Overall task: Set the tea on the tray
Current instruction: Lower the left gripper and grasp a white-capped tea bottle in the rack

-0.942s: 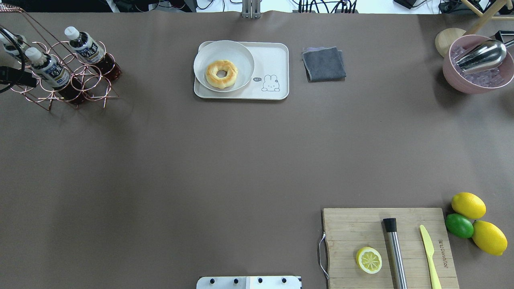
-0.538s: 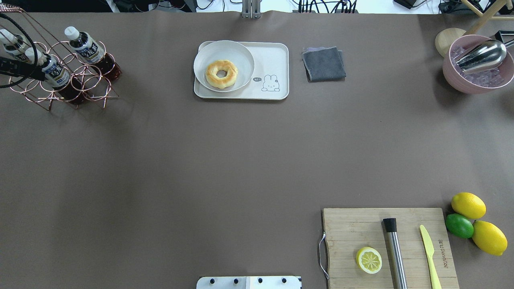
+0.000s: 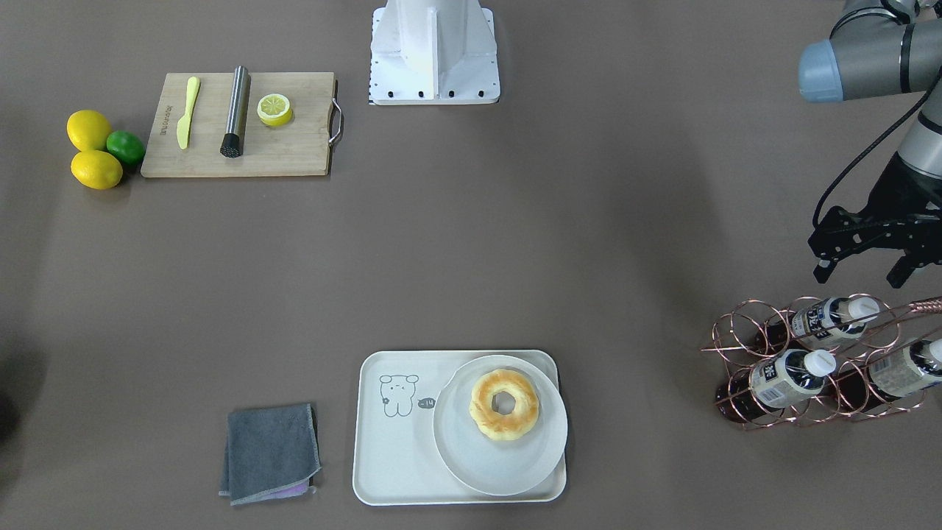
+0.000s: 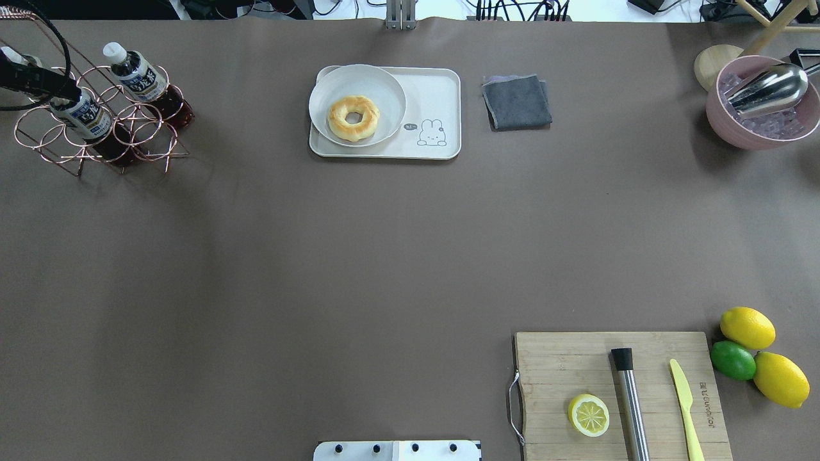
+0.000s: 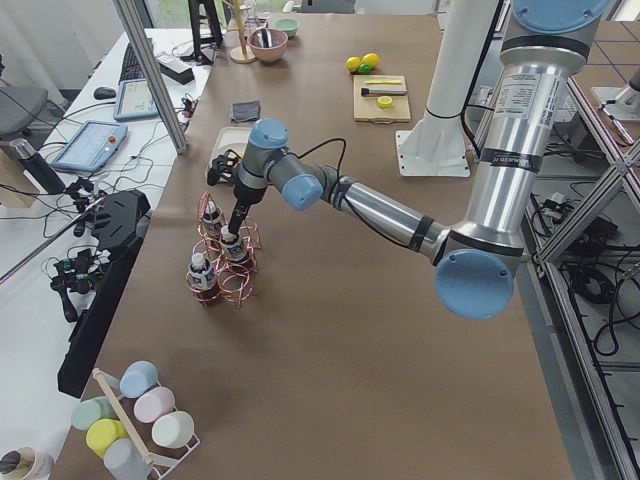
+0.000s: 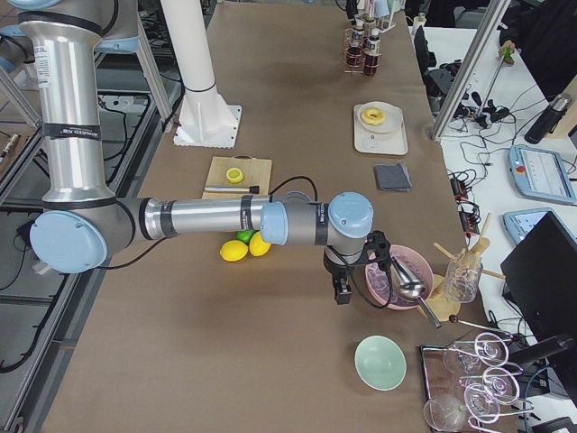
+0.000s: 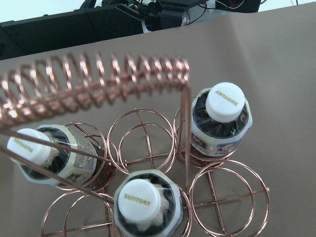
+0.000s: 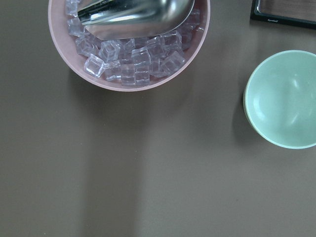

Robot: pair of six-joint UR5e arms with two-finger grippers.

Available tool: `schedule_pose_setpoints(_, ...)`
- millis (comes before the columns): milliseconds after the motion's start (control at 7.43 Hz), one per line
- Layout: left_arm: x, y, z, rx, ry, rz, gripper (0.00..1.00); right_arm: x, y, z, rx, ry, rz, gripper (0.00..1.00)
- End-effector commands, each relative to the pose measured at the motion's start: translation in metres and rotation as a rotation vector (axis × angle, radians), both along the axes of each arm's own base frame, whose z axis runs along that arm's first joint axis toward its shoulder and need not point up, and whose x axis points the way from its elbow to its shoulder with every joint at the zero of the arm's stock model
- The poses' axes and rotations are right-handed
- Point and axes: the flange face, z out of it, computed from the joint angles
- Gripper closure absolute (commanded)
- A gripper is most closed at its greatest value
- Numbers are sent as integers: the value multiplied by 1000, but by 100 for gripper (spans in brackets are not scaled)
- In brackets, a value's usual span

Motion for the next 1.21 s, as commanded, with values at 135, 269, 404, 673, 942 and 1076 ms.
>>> schedule_pose_setpoints(135,-3,-32,21,-1,6,0,3,0,-1,-5,8,-3,3,0)
schedule_pose_setpoints(269,-3,-32,21,-2,9,-3,3,0,-2,-6,10,-2,2,0)
schedule_pose_setpoints(404,-2,-32,20,-1,9,-2,11,0,-2,-7,12,-2,2,0)
schedule_pose_setpoints(673,-1,-27,21,1,13,2,16,0,-3,-7,14,-1,2,0)
schedule_pose_setpoints(942,3,-25,19,0,21,14,29,0,-4,-8,15,2,2,0)
schedule_pose_setpoints(1076,7,-23,25,-29,55,53,33,0,-4,-8,15,2,2,0)
